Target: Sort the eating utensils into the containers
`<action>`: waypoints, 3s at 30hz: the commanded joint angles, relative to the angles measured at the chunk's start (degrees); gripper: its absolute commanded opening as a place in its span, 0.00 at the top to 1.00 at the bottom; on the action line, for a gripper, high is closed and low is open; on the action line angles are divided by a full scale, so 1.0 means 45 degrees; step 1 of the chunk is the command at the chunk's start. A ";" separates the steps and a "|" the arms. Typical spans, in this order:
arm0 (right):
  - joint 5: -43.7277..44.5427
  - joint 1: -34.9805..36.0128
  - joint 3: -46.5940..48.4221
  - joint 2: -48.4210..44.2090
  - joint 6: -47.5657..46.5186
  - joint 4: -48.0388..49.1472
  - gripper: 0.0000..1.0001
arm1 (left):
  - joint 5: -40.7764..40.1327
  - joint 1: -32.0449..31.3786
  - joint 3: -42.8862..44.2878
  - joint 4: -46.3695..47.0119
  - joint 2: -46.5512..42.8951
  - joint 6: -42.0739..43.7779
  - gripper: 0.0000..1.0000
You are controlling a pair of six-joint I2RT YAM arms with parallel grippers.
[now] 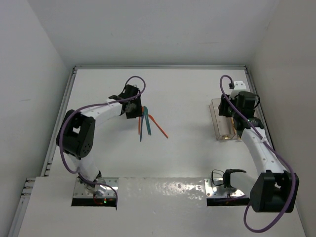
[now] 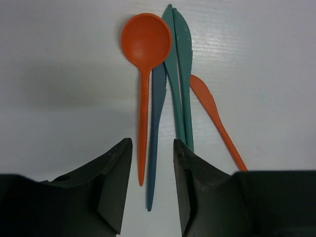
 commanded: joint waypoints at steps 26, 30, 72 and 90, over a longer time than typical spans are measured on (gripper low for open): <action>-0.2156 0.0419 -0.1545 -0.1637 0.2024 0.1432 0.51 | -0.2021 -0.0566 0.2280 -0.0358 0.3280 -0.0352 0.76; -0.2274 0.0419 -0.1584 -0.1578 0.2141 0.1472 0.51 | -0.2509 -0.0625 0.2338 -0.0436 0.3652 -0.0411 0.78; -0.0712 0.9637 0.2576 0.3811 0.4954 0.4850 0.43 | 0.2724 -0.1015 -0.0219 0.5149 -0.3299 -0.4648 1.00; 0.1492 0.9794 0.2265 0.3718 0.3804 0.3762 1.00 | 0.1749 -0.1406 -0.1685 0.4546 -0.4316 -0.3694 0.62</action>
